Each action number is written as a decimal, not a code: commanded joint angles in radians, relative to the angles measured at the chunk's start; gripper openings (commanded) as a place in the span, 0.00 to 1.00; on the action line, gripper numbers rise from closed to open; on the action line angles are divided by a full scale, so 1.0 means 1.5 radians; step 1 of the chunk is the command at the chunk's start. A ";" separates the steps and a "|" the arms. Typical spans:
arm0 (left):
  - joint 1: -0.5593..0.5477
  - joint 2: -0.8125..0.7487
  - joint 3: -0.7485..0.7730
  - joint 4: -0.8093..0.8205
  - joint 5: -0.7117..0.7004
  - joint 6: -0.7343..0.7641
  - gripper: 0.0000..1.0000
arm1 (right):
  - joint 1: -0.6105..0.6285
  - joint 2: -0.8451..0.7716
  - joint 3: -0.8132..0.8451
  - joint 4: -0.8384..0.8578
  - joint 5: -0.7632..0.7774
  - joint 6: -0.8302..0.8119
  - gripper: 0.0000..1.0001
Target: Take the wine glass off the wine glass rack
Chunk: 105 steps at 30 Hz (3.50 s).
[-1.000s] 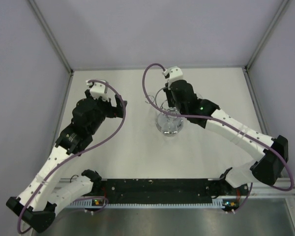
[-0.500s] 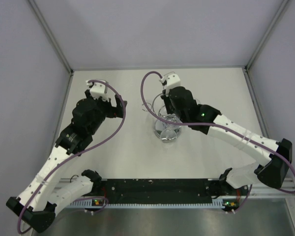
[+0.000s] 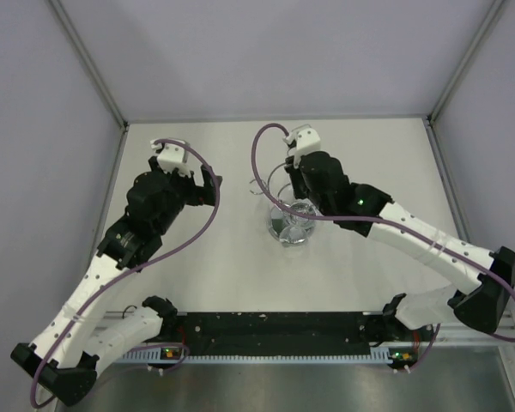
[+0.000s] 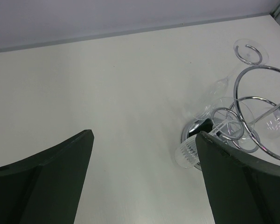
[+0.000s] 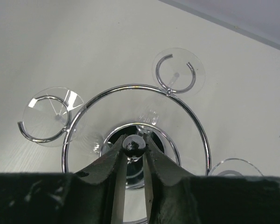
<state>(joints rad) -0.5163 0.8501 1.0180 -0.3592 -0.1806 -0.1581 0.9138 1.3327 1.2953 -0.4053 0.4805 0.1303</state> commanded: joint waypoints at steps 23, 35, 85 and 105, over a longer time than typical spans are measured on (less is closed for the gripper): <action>-0.001 0.020 -0.001 0.028 0.009 -0.005 0.96 | -0.034 -0.175 0.025 -0.067 0.116 0.011 0.60; -0.002 0.068 0.056 -0.041 0.044 -0.031 0.97 | -0.423 -0.168 -0.005 -0.173 -0.224 0.215 0.69; -0.003 0.038 0.003 -0.036 0.074 -0.028 0.98 | -0.596 -0.248 -0.332 0.179 -0.714 0.548 0.44; -0.003 0.042 0.003 -0.035 0.076 -0.029 0.98 | -0.595 -0.230 -0.339 0.195 -0.732 0.576 0.00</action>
<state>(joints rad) -0.5182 0.9188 1.0245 -0.4488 -0.0742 -0.2073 0.0235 0.9863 0.7719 -0.1459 -0.5995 0.9932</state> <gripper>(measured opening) 0.985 0.034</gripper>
